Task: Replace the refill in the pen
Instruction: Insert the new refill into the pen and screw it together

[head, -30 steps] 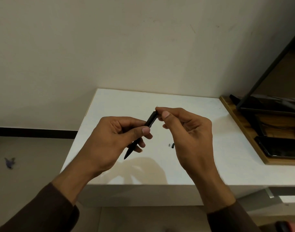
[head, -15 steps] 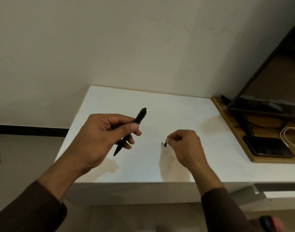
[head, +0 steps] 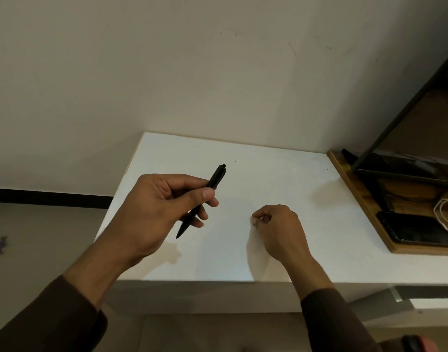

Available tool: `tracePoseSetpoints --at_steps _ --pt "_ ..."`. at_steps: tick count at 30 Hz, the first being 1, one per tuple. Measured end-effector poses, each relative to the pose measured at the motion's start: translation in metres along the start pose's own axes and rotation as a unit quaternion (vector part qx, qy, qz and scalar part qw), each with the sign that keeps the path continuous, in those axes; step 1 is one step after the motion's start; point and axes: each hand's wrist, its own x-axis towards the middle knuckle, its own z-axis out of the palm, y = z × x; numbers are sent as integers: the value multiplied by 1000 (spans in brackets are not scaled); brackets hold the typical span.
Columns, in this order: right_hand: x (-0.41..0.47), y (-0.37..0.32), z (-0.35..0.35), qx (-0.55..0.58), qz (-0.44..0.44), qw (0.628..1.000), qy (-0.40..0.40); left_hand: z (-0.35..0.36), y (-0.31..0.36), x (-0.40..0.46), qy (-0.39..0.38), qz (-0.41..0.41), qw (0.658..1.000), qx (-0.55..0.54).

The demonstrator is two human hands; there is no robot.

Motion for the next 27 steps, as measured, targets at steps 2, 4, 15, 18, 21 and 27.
tracePoseSetpoints --at_steps 2,4,15,18,21,27 --pt "-2 -1 0 -36 -20 999 3 -1 1 0 0 0 1000 -1" --pt "-3 -1 1 -70 -35 997 0 -1 1 0 1 -1 1000 0" --pt "-12 -8 5 -140 -69 987 -25 -2 -2 1 1 -2 1000 1" --pt "-9 -8 3 -82 -71 994 -5 -2 -3 1 2 -6 1000 1" --pt "-9 -17 -10 94 -36 995 26 -1 -3 1 2 -11 1000 0" --pt "-27 -59 -40 381 -36 924 15 2 -4 1 -4 -14 1000 16"
